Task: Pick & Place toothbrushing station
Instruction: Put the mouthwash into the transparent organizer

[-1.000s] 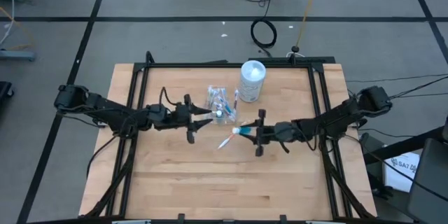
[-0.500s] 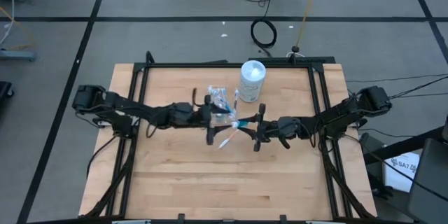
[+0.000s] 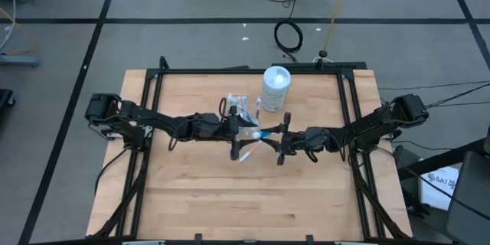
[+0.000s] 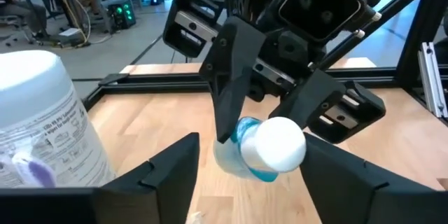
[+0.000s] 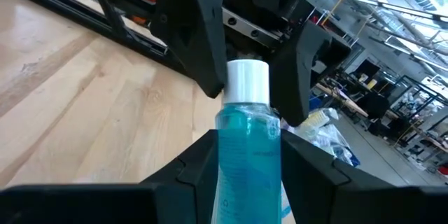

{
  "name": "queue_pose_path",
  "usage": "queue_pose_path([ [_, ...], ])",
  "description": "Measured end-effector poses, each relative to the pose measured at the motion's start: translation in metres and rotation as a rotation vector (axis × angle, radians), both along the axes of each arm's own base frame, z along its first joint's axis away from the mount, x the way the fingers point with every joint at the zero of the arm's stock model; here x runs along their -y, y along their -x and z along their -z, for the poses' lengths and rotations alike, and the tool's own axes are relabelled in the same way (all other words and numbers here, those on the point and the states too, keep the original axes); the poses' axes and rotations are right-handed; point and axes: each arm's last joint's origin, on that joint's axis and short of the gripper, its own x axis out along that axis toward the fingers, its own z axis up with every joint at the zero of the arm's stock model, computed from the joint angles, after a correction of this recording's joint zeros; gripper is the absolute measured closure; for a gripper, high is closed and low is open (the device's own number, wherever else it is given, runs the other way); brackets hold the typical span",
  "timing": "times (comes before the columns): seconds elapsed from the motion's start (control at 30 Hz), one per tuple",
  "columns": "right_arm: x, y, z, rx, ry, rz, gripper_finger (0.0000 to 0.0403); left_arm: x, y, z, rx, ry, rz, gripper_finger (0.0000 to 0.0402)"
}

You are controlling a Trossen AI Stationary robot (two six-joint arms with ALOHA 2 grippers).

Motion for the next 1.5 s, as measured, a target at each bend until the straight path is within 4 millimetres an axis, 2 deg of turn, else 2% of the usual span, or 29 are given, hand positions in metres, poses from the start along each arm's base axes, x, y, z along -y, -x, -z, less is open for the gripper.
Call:
queue_pose_path([
  [0.4, 0.001, 0.000, -0.001, 0.005, -0.002, 0.011, 0.0275, -0.009, -0.001, -0.001, 0.006, 0.025, 0.052, 0.0259],
  [0.57, 0.001, 0.000, -0.001, 0.006, -0.005, 0.012, 0.0275, -0.009, -0.001, -0.001, 0.008, 0.018, 0.051, 0.0283],
  [0.83, 0.005, -0.001, -0.001, 0.015, -0.051, 0.023, 0.0272, -0.010, -0.001, -0.001, 0.011, 0.034, 0.036, 0.0285],
  [1.13, 0.005, -0.001, 0.000, 0.012, -0.052, 0.022, 0.0226, -0.011, 0.000, 0.002, -0.022, 0.058, -0.033, 0.0285],
  [1.27, 0.006, 0.000, 0.000, 0.015, -0.047, 0.094, 0.0208, -0.011, 0.000, 0.003, -0.027, 0.064, -0.035, 0.0285],
  [1.5, -0.007, 0.005, -0.003, 0.005, 0.038, 0.159, 0.0192, -0.013, 0.009, 0.000, -0.112, 0.097, -0.114, 0.0285],
])
